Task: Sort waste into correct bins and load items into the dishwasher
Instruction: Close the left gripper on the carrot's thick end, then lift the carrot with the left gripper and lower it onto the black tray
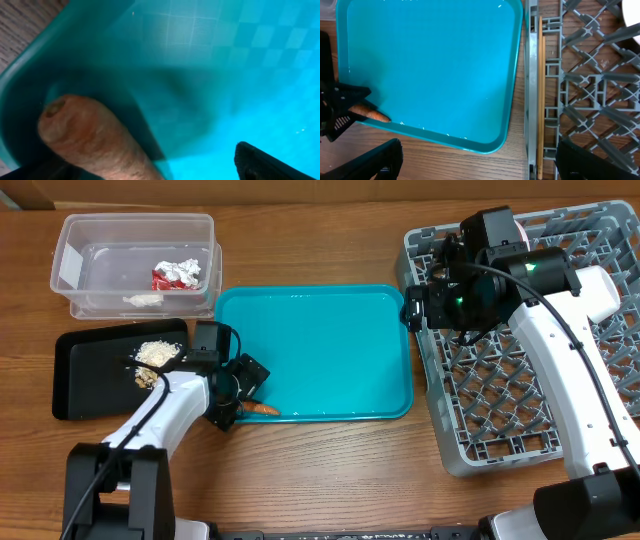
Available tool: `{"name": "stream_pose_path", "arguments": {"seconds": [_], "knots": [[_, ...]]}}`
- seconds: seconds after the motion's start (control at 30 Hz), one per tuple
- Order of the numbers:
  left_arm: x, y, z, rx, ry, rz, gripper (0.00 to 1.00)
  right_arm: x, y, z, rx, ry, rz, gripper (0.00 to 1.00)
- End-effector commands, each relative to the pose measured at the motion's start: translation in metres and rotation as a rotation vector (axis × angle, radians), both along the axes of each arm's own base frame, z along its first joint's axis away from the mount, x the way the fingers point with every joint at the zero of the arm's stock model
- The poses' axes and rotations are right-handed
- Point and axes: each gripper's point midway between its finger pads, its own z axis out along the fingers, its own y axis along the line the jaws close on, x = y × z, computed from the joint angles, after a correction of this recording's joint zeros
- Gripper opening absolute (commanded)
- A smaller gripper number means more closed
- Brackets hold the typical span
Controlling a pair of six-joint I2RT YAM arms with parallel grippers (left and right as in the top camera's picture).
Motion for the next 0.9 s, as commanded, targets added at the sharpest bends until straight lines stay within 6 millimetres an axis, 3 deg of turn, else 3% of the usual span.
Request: {"name": "stream_pose_path", "arguments": {"seconds": [0.0, 0.07, 0.13, 0.27, 0.37, 0.67, 0.87], "knots": [[-0.01, 0.001, -0.016, 0.013, 0.066, 0.016, 0.9, 0.001, 0.002, 0.008, 0.011, -0.023, 0.01, 1.0], [-0.012, 0.001, -0.018, 0.014, 0.075, 0.016, 0.75, 0.002, 0.002, 0.007, 0.011, -0.022, 0.01, 1.0], [-0.012, 0.001, -0.019, 0.014, 0.078, 0.016, 0.53, 0.002, 0.002, 0.008, 0.011, -0.023, 0.01, 1.0], [-0.011, 0.002, -0.018, 0.015, 0.072, 0.017, 0.33, 0.001, 0.002, 0.008, 0.011, -0.023, 0.01, 1.0], [-0.007, 0.001, -0.018, 0.013, 0.058, 0.017, 0.25, 0.001, 0.002, 0.008, 0.011, -0.023, 0.01, 1.0], [0.002, 0.001, -0.014, 0.013, 0.021, 0.015, 0.18, 0.001, 0.002, 0.008, 0.011, -0.023, 0.01, 1.0], [0.026, 0.016, 0.018, 0.021, -0.077, 0.002, 0.15, 0.001, 0.002, 0.008, 0.01, -0.022, 0.01, 1.0]]}}
